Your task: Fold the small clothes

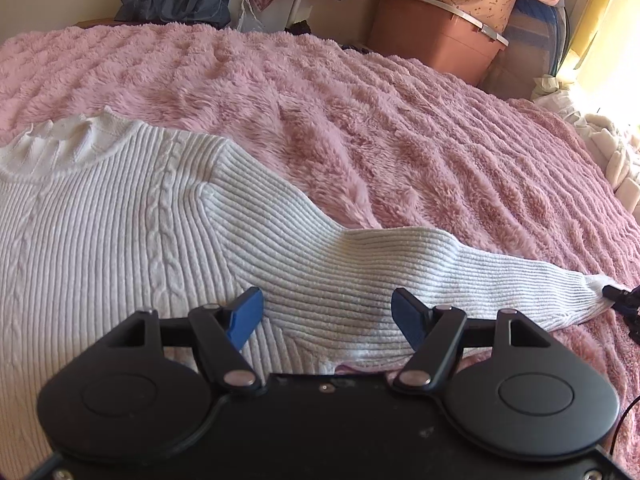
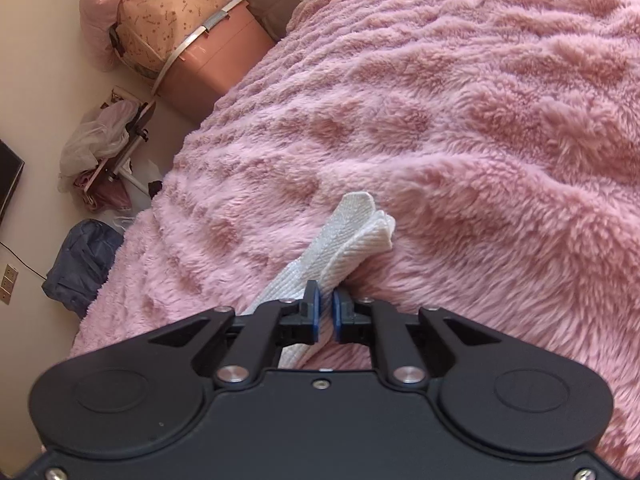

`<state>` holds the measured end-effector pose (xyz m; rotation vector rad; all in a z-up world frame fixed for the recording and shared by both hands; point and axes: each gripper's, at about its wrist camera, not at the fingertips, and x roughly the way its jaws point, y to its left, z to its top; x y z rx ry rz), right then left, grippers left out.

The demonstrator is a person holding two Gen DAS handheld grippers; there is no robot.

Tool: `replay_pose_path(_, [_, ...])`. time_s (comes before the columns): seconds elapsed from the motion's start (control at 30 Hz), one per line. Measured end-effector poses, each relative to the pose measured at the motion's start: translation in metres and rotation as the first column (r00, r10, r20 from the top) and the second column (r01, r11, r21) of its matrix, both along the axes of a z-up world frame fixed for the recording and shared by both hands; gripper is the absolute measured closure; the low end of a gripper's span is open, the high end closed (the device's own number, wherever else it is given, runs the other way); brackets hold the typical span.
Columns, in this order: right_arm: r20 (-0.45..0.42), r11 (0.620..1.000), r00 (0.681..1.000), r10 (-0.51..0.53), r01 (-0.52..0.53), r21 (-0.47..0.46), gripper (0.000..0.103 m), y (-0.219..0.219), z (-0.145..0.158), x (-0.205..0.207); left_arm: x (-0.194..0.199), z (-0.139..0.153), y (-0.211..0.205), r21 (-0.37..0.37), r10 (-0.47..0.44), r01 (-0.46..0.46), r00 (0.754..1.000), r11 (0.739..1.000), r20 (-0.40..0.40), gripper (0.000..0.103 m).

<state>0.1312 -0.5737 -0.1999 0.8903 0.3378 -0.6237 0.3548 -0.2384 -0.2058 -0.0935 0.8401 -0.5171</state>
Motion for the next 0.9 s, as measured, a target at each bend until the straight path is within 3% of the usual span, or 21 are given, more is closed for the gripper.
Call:
replay_pose_path(0.23, [0.094, 0.994, 0.993, 0.066, -0.058, -0.087, 0.095, 0.028, 0.056, 0.004, 0.003, -0.006, 0.0, -0.022, -0.01, 0.01, 1.0, 1.0, -0.002, 0.028])
replay_pose_path(0.43, [0.207, 0.971, 0.956, 0.209, -0.176, -0.164, 0.095, 0.081, 0.125, 0.024, -0.001, 0.024, 0.045, -0.156, 0.021, -0.028, 0.999, 0.987, -0.043, 0.028])
replay_pose_path(0.57, [0.268, 0.934, 0.901, 0.341, -0.292, -0.206, 0.095, 0.134, 0.16, 0.049, -0.025, 0.053, 0.106, -0.171, 0.114, -0.115, 0.993, 0.978, -0.014, 0.028])
replay_pose_path(0.67, [0.305, 0.888, 0.837, 0.454, -0.399, -0.227, 0.095, 0.186, 0.175, 0.073, -0.048, 0.067, 0.16, -0.159, 0.195, -0.194, 0.981, 0.968, -0.012, 0.028])
replay_pose_path(0.9, [0.338, 0.767, 0.693, 0.637, -0.612, -0.193, 0.095, 0.306, 0.167, 0.128, -0.11, 0.086, 0.275, -0.106, 0.35, -0.345, 0.936, 0.933, 0.033, 0.028])
